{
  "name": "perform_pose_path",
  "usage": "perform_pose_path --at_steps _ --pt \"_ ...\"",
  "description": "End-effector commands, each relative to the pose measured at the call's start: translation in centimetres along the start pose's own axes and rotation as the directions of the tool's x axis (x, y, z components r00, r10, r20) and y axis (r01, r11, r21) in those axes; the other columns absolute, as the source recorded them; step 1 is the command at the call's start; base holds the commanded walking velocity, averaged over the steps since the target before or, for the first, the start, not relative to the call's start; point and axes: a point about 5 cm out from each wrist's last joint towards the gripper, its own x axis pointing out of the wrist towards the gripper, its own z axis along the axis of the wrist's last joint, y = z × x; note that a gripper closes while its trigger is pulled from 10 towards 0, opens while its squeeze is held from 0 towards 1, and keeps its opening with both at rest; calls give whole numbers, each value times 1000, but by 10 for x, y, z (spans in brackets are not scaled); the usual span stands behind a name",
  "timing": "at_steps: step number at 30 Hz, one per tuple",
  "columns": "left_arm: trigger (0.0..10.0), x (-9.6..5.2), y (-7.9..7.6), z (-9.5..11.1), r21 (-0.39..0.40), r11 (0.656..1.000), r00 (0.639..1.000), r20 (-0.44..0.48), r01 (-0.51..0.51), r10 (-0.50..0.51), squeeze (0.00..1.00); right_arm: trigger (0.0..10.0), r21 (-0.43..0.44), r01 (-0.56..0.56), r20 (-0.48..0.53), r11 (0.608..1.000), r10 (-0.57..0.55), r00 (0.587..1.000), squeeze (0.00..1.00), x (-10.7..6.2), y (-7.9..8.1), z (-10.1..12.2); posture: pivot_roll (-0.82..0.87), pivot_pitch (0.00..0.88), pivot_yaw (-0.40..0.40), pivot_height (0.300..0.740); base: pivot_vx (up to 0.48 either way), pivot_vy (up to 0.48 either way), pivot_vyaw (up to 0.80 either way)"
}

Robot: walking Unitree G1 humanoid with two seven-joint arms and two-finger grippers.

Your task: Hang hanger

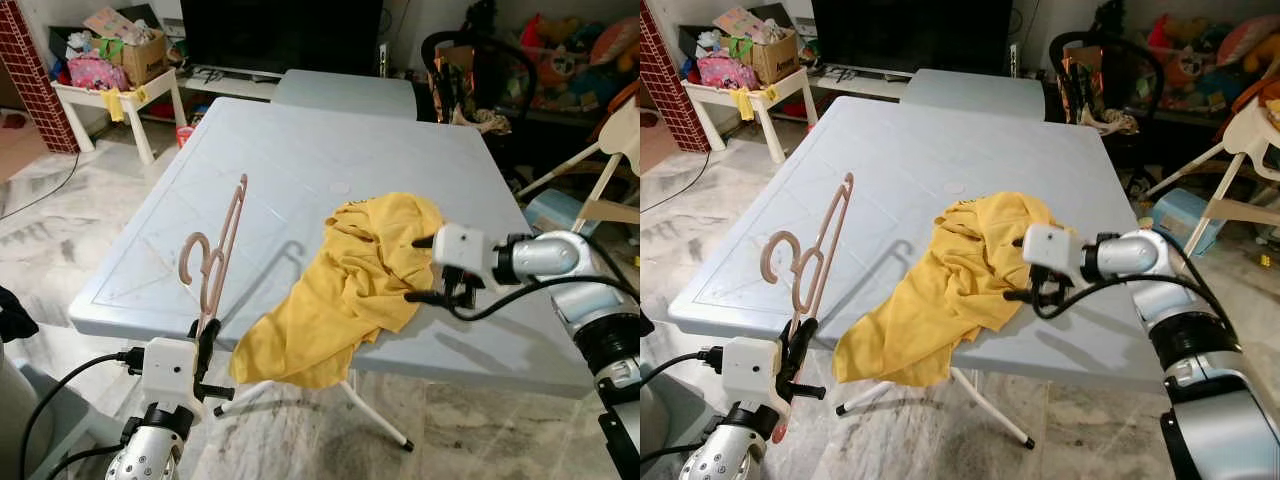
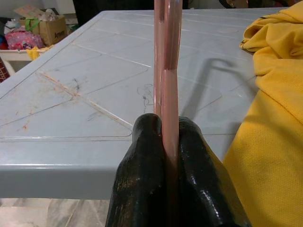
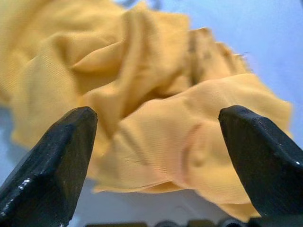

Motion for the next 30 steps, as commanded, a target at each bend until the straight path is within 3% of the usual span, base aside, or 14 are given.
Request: perform_pose_path --at_steps 1,5,9,11,13,16,22,24,26,30 --pt "10000 -1 -1 -9 2 1000 999 -51 4 -4 0 10000 9 73 47 997 -73 996 0 -11 -16 14 40 0 -51 740 0 0 0" --pt "10000 0 0 -9 3 1000 999 -51 4 -4 0 10000 38 84 82 996 -86 993 0 -16 -20 19 39 0 -48 740 0 0 0" --pt "10000 0 0 -10 4 1000 999 -52 10 -10 0 10000 87 1 162 996 -15 987 0 -17 -12 28 36 0 -48 740 0 0 0" --pt "10000 0 -1 -10 3 1000 999 -53 12 -11 0 10000 94 -49 173 994 32 984 0 -14 -4 28 37 0 -47 740 0 0 0" --pt "10000 -1 -2 -10 0 1000 998 -54 15 -15 0 10000 99 -123 146 987 108 983 0 -5 13 21 38 0 -47 740 0 0 0" --pt "10000 -2 -3 -10 -6 1000 998 -55 23 -24 0 10000 146 -135 131 980 117 985 0 9 28 13 38 0 -46 740 0 0 0" --pt "10000 -2 -3 -9 -15 999 998 -56 38 -39 0 10000 258 -1 132 966 -34 991 0 43 48 5 36 0 -43 740 0 0 0" --pt "10000 -1 -3 -9 -12 999 998 -55 39 -40 0 10000 312 30 143 950 -78 987 0 52 53 5 35 0 -41 740 0 0 0" --pt "10000 0 -3 -8 -10 999 998 -54 42 -43 0 10000 410 98 132 907 -166 977 0 64 61 4 35 0 -40 740 0 0 0" --pt "10000 0 -2 -8 -6 999 997 -54 45 -45 0 10000 404 134 104 905 -192 976 0 74 75 6 35 0 -36 740 0 0 0"
